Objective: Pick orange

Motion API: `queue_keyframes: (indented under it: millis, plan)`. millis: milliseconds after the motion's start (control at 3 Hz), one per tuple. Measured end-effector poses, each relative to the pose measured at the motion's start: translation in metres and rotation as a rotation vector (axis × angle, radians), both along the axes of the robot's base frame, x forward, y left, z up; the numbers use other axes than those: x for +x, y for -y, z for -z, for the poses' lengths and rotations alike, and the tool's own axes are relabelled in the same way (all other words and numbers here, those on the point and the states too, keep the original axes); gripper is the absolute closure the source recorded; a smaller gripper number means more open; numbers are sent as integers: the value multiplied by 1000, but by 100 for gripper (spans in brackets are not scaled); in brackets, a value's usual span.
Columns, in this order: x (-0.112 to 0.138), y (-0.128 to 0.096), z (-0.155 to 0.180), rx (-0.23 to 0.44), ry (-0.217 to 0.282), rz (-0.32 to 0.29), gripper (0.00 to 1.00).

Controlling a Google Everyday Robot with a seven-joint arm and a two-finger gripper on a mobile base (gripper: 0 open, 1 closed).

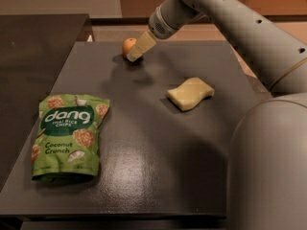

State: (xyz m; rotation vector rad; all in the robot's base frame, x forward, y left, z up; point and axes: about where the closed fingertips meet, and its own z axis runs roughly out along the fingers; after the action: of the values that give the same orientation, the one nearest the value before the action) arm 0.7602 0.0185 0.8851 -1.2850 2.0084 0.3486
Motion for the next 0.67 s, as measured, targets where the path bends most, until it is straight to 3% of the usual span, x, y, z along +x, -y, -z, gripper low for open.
queue_keyframes:
  millis: [667]
  plan:
    - [7, -13, 21, 0, -42, -11, 0]
